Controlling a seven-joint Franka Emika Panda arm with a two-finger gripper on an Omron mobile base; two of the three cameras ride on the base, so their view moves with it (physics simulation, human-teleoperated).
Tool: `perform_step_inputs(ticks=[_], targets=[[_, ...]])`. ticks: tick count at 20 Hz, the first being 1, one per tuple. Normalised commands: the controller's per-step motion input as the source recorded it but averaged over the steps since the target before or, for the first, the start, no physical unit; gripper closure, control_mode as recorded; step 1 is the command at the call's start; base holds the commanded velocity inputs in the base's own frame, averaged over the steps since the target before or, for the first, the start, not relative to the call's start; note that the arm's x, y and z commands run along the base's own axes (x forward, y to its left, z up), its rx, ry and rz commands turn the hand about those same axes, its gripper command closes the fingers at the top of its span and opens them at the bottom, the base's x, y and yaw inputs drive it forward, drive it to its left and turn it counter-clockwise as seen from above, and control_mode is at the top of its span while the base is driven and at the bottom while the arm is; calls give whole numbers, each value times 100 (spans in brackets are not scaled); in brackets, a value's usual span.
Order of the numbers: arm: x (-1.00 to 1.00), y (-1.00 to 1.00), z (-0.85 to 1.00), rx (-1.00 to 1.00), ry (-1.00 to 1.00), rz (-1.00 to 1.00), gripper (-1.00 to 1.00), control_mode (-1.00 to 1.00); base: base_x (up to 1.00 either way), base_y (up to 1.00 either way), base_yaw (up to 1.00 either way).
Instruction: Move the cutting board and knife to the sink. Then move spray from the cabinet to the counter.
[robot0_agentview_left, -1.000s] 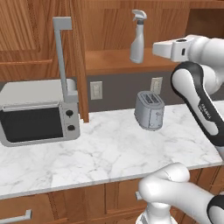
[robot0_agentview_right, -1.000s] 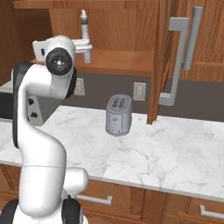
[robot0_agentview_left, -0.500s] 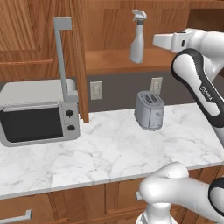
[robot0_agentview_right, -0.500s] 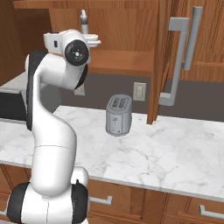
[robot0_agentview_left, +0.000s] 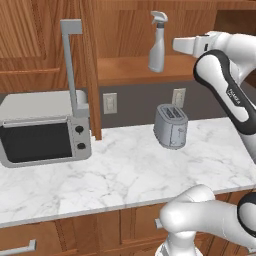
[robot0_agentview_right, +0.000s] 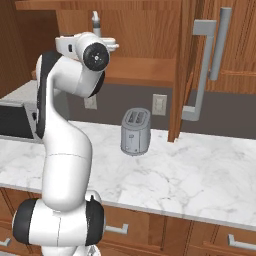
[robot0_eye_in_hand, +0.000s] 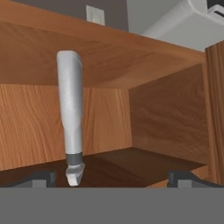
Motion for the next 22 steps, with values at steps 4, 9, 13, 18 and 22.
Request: perform_step_inputs(ticks=[4,9,13,18,22], targets=[[0,0,0,0,0,1,-100,-100,0,0,0],[1,2,0,0,0,0,-100,-100,0,0,0],[8,3,0,0,0,0,-100,-100,0,0,0],[13,2,0,0,0,0,-100,-100,0,0,0],[14,5,1,0,0,0,-100,-100,0,0,0]])
